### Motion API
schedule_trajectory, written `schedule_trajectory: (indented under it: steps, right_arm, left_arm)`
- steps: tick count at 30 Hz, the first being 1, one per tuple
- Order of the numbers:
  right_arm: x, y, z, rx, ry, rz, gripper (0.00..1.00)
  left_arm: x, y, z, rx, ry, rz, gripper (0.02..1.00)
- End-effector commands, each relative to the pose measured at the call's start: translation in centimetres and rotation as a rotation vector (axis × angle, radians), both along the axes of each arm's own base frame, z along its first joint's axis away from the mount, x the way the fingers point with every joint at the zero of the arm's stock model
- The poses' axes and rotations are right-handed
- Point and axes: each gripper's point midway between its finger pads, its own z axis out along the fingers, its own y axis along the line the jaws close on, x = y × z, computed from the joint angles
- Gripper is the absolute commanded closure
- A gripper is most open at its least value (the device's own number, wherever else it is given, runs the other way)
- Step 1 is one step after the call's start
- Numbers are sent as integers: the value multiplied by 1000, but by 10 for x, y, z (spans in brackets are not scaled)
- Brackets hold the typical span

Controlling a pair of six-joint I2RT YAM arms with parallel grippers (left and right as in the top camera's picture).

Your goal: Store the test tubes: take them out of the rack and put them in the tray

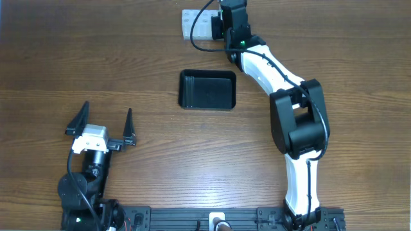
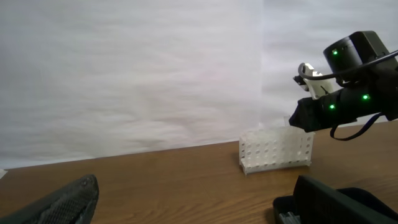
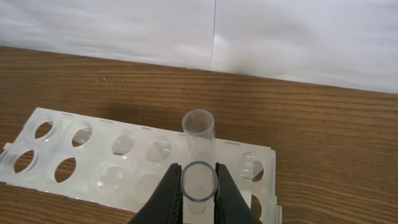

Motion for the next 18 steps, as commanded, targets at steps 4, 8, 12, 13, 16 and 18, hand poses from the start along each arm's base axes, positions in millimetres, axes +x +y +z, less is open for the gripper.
schedule_trajectory:
  steps: [4, 8, 12, 13, 16, 18]
  right_arm:
    - [-11, 2, 125, 61, -199, 13, 941]
    - [-25, -3, 172, 71, -267, 18, 941]
    - [-47, -12, 210, 79, -289, 18, 943]
    - [-53, -14, 214, 76, -279, 18, 945]
    - [-74, -20, 216, 66, -209, 25, 943]
    - [-86, -19, 207, 78, -141, 46, 936]
  left_arm:
    - [-1, 0, 0, 12, -7, -3, 18]
    - [-1, 0, 0, 12, -7, -3, 18]
    - [-1, 0, 0, 12, -7, -3, 18]
    - [-1, 0, 0, 12, -7, -3, 18]
    - [-1, 0, 0, 12, -7, -3, 18]
    - [-1, 0, 0, 12, -7, -3, 18]
